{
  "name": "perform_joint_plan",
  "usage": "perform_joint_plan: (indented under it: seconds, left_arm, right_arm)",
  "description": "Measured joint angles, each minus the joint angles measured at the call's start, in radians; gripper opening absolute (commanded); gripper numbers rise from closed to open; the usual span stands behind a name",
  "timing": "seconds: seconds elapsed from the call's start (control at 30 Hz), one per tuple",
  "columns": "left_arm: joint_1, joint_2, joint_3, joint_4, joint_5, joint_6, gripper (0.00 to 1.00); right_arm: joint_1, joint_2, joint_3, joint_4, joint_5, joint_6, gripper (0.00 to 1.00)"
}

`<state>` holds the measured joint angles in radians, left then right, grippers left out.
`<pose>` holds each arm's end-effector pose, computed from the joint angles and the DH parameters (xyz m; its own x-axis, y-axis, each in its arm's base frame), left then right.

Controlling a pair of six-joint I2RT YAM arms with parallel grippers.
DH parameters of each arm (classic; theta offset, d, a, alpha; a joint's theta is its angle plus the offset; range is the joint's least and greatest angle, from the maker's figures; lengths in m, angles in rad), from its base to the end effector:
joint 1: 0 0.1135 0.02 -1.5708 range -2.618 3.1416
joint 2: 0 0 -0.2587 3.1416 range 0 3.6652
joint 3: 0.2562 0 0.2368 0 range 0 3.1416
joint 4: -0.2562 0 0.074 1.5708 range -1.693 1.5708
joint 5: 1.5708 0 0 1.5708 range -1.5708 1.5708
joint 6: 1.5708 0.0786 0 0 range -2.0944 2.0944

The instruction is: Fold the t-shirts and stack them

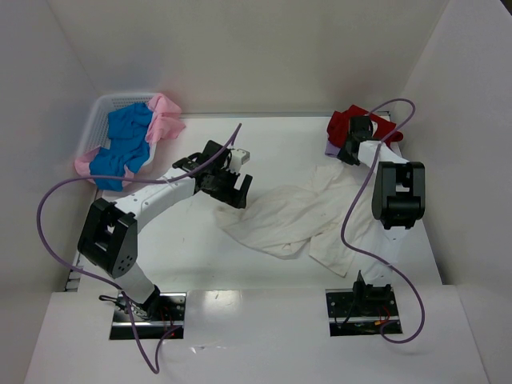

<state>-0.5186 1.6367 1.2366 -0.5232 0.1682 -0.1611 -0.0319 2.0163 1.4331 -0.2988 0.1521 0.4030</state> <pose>0.3085 -0.1912 0.2169 -0.7762 0.2609 -0.5740 0.4578 0.8592 -0.2286 0.4515 -0.0263 0.1538 -0.6597 0.4089 -0.6306 0.4202 0.8963 0.1417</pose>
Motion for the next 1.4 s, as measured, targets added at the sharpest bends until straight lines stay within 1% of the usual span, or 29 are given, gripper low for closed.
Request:
perform_joint_plan:
  seconds: [0.13,0.27,0.33,0.47,0.53,0.57,0.73,0.8,0.93,1.03,1.17,1.23,1.3,1.33,1.37,1.4]
  left_arm:
    - [0.0,0.0,0.0,0.0,-0.019,-0.003,1.0]
    - [0.008,0.0,0.0,0.01,-0.006,-0.03,1.0]
    - [0.01,0.002,0.0,0.019,0.0,-0.04,1.0]
    - [0.017,0.02,-0.014,0.067,-0.011,-0.088,1.0]
    - [0.022,0.024,-0.026,0.082,-0.014,-0.105,1.0]
    - [0.025,0.024,-0.032,0.087,-0.016,-0.108,1.0]
    - [0.04,0.04,-0.063,0.131,-0.021,-0.131,1.0]
    - [0.046,0.059,-0.071,0.147,-0.021,-0.134,1.0]
    - [0.053,0.102,-0.072,0.172,-0.012,-0.135,1.0]
    - [0.053,0.139,-0.071,0.194,0.019,-0.135,1.0]
    - [0.049,0.187,-0.069,0.198,0.112,-0.121,1.0]
    - [0.037,0.189,-0.069,0.197,0.142,-0.103,0.97]
    - [0.018,0.189,-0.069,0.193,0.171,-0.087,0.93]
    - [0.008,0.189,-0.069,0.186,0.178,-0.08,0.88]
    - [0.001,0.189,-0.07,0.18,0.185,-0.076,0.86]
    - [-0.006,0.189,-0.07,0.175,0.191,-0.074,0.79]
  right_arm:
    - [0.002,-0.008,0.044,-0.04,-0.032,0.0,0.0]
    - [0.027,-0.075,0.086,-0.049,-0.073,0.013,0.0]
    - [0.062,-0.107,0.112,-0.055,-0.077,0.022,0.0]
    - [0.195,-0.161,0.202,-0.068,-0.062,0.026,0.0]
    - [0.245,-0.202,0.216,-0.073,-0.063,0.029,0.0]
    - [0.259,-0.247,0.216,-0.085,-0.061,0.033,0.0]
    - [0.238,-0.395,0.217,-0.121,-0.017,0.041,0.0]
    - [0.227,-0.478,0.241,-0.155,0.027,0.04,0.0]
    - [0.224,-0.566,0.294,-0.177,0.06,0.035,0.0]
    - [0.224,-0.63,0.306,-0.197,0.072,0.028,0.0]
    - [0.224,-0.678,0.309,-0.242,0.082,0.018,0.0]
    - [0.224,-0.68,0.309,-0.257,0.088,0.015,0.0]
    - [0.224,-0.681,0.301,-0.265,0.097,0.012,0.0]
    - [0.224,-0.681,0.291,-0.27,0.101,0.01,0.0]
    - [0.224,-0.682,0.281,-0.272,0.103,0.009,0.0]
    - [0.224,-0.682,0.272,-0.276,0.104,0.007,0.0]
